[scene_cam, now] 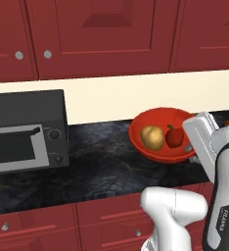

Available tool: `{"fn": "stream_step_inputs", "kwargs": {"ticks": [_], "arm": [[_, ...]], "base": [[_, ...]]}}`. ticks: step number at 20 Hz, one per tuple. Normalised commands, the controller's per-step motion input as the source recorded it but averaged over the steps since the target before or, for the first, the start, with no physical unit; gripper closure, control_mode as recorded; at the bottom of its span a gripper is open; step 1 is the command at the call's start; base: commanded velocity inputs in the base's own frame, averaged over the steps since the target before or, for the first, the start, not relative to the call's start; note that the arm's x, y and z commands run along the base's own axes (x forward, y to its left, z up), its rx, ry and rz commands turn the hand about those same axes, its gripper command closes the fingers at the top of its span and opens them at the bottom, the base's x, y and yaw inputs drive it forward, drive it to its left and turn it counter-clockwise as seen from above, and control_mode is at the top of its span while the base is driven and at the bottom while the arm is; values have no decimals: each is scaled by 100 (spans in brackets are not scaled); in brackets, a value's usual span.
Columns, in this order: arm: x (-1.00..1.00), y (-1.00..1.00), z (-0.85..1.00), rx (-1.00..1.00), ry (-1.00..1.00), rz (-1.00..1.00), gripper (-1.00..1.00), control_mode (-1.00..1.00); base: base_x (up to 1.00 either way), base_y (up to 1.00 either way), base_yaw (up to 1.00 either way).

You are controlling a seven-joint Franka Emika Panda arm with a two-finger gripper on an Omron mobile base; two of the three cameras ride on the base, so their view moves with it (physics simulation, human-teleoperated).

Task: Place the bowl with the bell pepper and potato on the top shelf of the fridge. Place the bowl with the steaks on the second highest shelf of the fridge.

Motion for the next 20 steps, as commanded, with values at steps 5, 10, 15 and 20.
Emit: {"fn": "stream_step_inputs", "kwargs": {"ticks": [5,10,15,20], "arm": [[-11,0,0,2,0,0,100,-100],[-20,0,0,0,1,0,100,100],[0,0,0,0,0,0,100,100],[0,0,0,0,0,0,100,100]], "base": [[0,0,0],[-46,0,0],[-66,3,6],[-39,8,13]]}}
